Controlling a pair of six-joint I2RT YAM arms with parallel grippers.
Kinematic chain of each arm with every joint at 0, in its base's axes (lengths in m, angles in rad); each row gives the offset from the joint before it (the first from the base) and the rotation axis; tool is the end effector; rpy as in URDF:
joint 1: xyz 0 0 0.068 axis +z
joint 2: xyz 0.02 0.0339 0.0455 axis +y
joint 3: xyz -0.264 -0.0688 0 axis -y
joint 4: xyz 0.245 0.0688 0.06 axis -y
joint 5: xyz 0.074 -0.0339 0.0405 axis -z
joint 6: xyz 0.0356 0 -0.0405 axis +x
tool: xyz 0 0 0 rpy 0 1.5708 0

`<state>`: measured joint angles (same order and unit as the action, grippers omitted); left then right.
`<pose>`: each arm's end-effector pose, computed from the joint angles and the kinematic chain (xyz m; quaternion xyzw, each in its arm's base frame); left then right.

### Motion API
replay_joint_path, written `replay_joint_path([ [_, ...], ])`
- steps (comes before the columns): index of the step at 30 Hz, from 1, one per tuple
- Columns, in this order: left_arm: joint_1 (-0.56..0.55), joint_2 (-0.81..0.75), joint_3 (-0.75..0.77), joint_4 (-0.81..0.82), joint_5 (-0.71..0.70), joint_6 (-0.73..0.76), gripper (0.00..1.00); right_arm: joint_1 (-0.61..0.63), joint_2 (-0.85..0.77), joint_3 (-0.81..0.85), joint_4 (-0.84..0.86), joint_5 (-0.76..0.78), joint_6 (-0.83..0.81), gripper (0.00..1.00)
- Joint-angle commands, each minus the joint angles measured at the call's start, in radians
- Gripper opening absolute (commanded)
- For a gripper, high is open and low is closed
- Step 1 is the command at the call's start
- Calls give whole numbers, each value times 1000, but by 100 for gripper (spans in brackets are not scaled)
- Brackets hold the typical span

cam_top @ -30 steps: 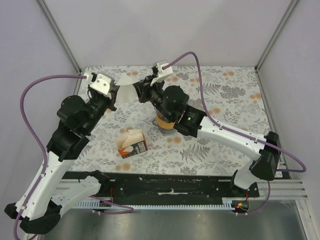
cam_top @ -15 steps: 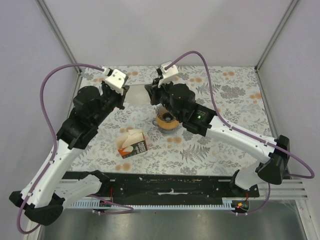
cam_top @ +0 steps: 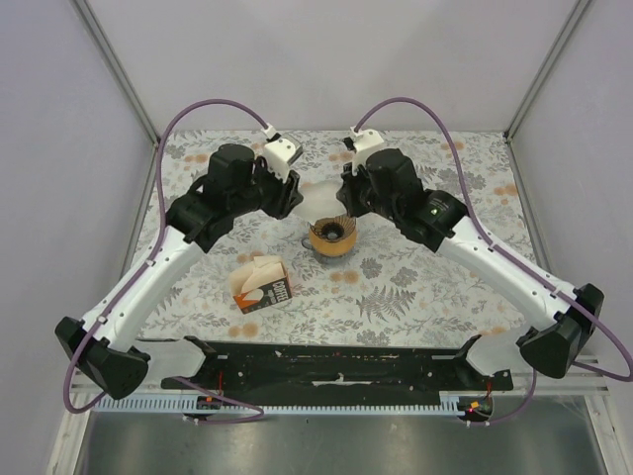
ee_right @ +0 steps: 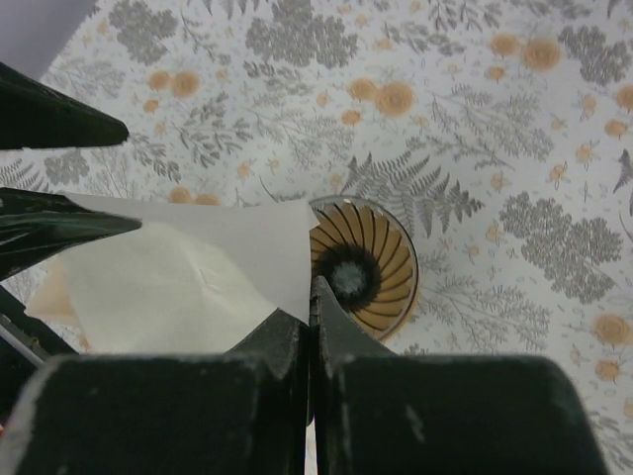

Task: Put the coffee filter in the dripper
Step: Place the coffee filter in the coffee dripper.

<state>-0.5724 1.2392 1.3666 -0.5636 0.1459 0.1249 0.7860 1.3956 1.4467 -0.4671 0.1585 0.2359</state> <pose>0.2228 -0.1498 0.4076 0.3242 0.7771 -0.1789 0.5089 0.2269 0.2192 0.4018 -0.1853 0.8156 0.2082 0.5071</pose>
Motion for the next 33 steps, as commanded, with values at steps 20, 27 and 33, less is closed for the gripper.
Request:
replay_joint_path([
  [20, -3, 167, 129, -9, 106, -199, 57, -183, 275, 202, -280, -301, -18, 0],
  [27, -15, 201, 88, -12, 83, -240, 58, -182, 351, 244, -323, -324, -33, 0],
  [33, -20, 220, 80, -10, 75, -232, 57, -182, 364, 244, -335, -307, -35, 0],
])
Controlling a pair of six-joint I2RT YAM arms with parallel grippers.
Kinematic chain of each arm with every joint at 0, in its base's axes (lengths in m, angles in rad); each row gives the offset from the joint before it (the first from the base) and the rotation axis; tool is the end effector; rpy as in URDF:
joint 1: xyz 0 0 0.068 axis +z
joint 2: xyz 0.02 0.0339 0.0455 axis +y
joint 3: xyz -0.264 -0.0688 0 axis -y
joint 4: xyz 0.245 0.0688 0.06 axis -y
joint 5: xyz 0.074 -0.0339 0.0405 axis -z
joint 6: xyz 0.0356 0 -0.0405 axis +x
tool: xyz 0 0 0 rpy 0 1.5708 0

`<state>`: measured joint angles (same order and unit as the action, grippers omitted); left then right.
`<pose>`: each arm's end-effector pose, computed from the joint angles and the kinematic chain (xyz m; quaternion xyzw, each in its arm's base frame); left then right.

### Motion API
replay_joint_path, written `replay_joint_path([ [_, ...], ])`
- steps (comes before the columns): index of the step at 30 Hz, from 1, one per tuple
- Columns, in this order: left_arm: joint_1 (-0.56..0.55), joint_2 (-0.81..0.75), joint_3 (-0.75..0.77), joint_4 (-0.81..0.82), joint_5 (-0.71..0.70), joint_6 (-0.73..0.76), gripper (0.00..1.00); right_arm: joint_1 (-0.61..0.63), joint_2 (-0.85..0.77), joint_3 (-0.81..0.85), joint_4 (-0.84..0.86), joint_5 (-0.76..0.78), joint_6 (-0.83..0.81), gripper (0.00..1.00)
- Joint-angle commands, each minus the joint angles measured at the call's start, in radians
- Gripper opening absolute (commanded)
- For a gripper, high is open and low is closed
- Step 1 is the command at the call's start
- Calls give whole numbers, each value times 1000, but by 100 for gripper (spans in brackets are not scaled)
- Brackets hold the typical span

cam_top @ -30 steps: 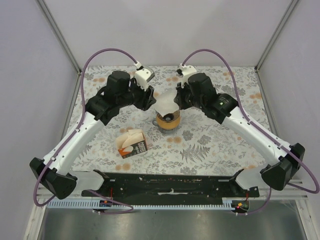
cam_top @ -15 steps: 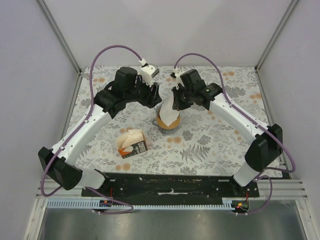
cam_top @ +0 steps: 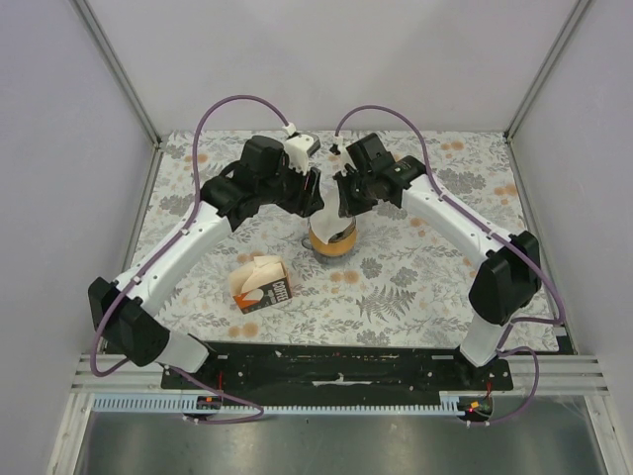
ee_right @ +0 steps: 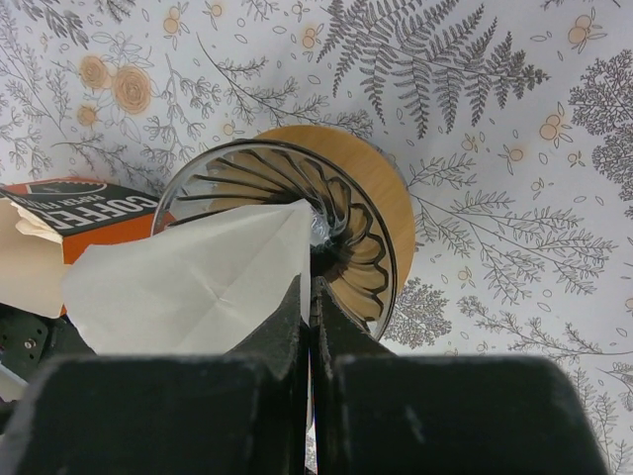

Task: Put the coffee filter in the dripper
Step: Place the coffee filter in the coffee dripper.

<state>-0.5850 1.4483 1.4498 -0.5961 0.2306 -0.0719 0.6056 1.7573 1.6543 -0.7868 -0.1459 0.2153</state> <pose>0.2645 -0.1850 0.3750 0.2748 0.8350 -0.2464 0.4082 0.3157 0.2249 0.3226 -0.2062 0.9175 0.1959 0.2780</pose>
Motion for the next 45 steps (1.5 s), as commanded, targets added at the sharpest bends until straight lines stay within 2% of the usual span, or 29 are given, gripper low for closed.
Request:
replay_joint_path([
  [1, -10, 14, -2, 25, -10, -35, 57, -1, 4, 38, -15, 3, -16, 0],
  [7, -16, 52, -32, 18, -36, -22, 57, -3, 21, 36, -17, -24, -25, 0],
  [11, -16, 101, -16, 7, -86, 21, 52, -1, 27, 24, -15, -41, -40, 0],
  [15, -16, 153, 29, 1, -103, 38, 30, -3, 34, 27, -15, -57, -57, 0],
  [22, -16, 156, -43, 2, -45, -25, 3, -7, 56, 33, -8, -69, -91, 0],
  [24, -16, 156, -57, 9, -51, -38, 2, -7, 56, 36, 1, -70, -100, 1],
  [27, -18, 158, -52, 16, -62, -49, 2, -6, 31, 33, 29, -70, -117, 13],
  [30, -18, 161, -40, 16, -68, -57, 2, -10, -13, 25, 61, -63, -131, 30],
  [32, -18, 162, -40, 15, -68, -60, 2, -12, -45, 18, 80, -52, -140, 36],
  [36, -18, 162, -45, 12, -70, -58, 2, -18, -107, -5, 95, -35, -171, 44],
  [41, -16, 165, -54, 21, -71, -58, 2, -32, -206, -96, 158, -17, -206, 47],
  [45, -16, 169, -48, 21, -62, -62, 2, -30, -324, -240, 294, -205, -324, 48],
])
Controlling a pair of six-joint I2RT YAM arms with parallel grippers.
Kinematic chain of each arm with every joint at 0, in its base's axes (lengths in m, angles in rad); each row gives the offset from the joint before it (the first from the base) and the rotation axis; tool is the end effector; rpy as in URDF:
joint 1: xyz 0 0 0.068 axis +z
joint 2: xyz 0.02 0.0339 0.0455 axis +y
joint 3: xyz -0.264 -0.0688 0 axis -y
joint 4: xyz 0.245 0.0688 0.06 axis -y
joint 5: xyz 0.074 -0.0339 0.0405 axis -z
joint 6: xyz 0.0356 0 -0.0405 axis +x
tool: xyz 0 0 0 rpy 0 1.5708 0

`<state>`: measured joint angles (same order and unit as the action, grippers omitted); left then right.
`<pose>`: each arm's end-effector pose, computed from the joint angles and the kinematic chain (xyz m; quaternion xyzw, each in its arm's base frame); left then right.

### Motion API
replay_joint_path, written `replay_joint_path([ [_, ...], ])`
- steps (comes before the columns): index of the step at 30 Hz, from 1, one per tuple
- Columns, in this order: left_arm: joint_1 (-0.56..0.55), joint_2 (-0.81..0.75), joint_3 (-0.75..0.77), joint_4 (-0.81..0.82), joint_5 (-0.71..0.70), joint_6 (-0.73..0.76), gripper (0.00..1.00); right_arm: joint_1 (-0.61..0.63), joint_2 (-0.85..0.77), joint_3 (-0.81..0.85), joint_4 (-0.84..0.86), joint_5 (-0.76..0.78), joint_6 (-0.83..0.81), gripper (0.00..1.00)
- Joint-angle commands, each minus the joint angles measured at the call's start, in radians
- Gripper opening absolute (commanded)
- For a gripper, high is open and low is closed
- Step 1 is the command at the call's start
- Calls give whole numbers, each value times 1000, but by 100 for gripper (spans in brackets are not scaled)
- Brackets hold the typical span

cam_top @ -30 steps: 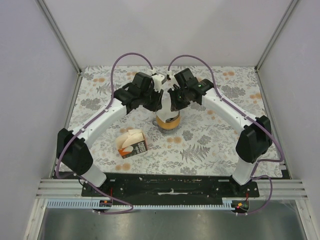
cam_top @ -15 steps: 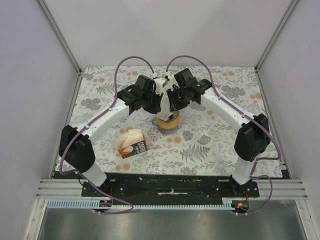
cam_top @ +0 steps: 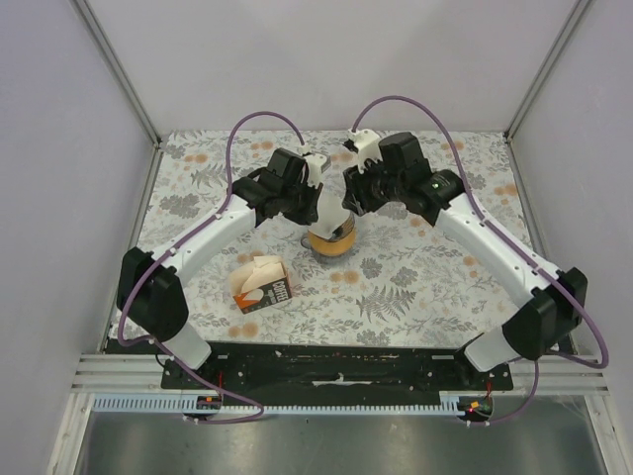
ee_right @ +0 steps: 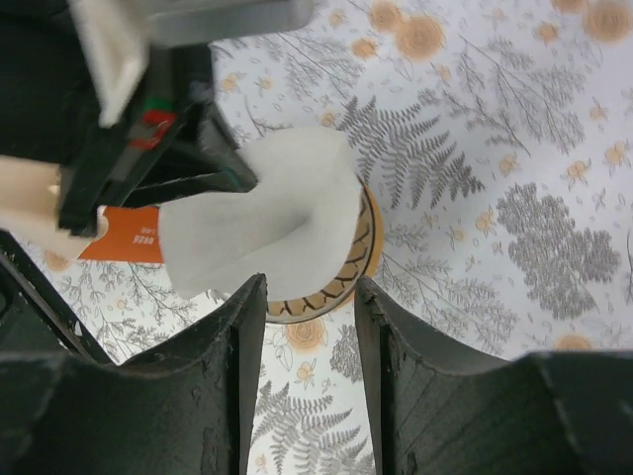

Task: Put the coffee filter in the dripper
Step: Place the coffee filter in the coffee dripper.

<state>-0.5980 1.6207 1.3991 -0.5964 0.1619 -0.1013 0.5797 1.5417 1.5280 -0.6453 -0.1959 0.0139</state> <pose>0.2943 -0.2074 0.3022 0.2567 0.8912 -0.1962 0.3184 0.2842 0.1944 0.3673 -0.2908 0.8460 0.2121 0.3933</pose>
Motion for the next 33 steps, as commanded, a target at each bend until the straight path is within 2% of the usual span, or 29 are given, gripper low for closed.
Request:
replay_joint_path([
  [1, -3, -4, 6, 23, 7, -32, 2, -3, -136, -182, 201, -237, -162, 49],
  [4, -3, -2, 12, 23, 4, -23, 2, -6, -274, -398, 421, -462, -380, 54],
  [7, -5, -7, 11, 20, 1, -20, 2, -4, -348, -511, 512, -569, -610, 61],
  [10, -3, -10, 5, 18, 11, -18, 2, -3, -344, -503, 486, -570, -754, 61],
  [12, -3, -9, 5, 17, 16, -20, 2, -1, -307, -451, 385, -596, -874, 58],
  [18, -5, -7, 14, 15, 18, -23, 2, 3, -186, -330, 173, -568, -1101, 61],
  [23, -5, -2, 15, 15, 21, -18, 2, 5, -121, -283, 153, -533, -1141, 50],
  [28, -5, -1, 18, 12, 22, -20, 2, 3, -69, -243, 90, -524, -1174, 26],
  [33, -5, 2, 28, 10, 24, -15, 2, 6, -54, -244, 79, -479, -1189, 19],
])
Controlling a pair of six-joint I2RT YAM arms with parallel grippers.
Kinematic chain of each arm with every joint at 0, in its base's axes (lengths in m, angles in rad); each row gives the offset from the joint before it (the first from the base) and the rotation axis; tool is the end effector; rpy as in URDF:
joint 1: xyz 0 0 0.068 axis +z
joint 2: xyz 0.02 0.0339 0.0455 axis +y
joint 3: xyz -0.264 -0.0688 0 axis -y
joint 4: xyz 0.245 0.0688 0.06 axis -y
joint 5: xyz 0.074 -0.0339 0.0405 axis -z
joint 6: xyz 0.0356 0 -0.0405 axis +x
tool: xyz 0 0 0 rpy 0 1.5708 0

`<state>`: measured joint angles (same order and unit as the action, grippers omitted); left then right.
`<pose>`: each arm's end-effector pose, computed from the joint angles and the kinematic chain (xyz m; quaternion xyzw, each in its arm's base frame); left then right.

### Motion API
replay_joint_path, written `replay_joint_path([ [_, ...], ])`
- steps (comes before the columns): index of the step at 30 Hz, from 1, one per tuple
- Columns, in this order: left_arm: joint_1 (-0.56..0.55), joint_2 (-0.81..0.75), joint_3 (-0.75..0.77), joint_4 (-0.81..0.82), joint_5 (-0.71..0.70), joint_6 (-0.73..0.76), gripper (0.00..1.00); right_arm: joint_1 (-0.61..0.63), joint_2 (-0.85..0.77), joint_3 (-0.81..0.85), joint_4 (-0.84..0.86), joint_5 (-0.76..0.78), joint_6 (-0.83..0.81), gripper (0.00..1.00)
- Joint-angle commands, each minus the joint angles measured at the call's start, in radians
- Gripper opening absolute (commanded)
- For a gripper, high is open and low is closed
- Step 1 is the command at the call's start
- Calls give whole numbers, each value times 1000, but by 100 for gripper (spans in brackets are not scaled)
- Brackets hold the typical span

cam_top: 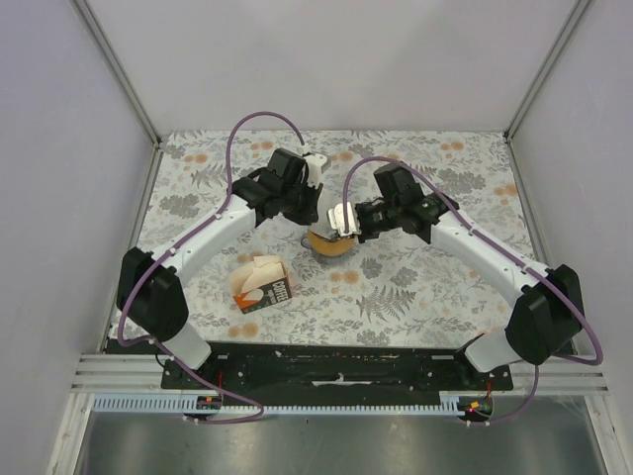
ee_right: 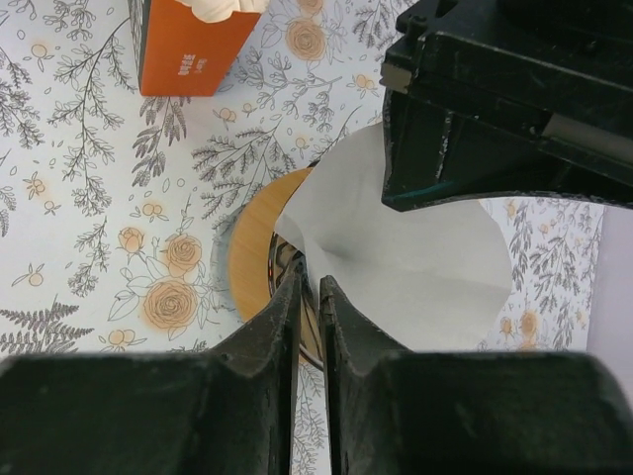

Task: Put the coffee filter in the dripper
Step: Place the coffee filter in the coffee dripper.

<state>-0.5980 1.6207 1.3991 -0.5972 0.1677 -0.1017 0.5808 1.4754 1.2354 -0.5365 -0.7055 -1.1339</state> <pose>0.2941 -0.2075 0.3022 0.2575 0.8909 -0.1986 0.3170 0.2542 0.1945 0.3055 -0.7418 0.4653 0.2074 0.4362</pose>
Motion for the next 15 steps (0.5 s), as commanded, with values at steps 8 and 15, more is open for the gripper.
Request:
replay_joint_path([
  [8, -6, 8, 64, 7, 18, -24, 3, 11, 37, 70, -86, 66, -87, 0],
  [15, -5, 11, 124, 2, 18, -41, 26, 27, 65, 93, -143, 104, -116, 0],
])
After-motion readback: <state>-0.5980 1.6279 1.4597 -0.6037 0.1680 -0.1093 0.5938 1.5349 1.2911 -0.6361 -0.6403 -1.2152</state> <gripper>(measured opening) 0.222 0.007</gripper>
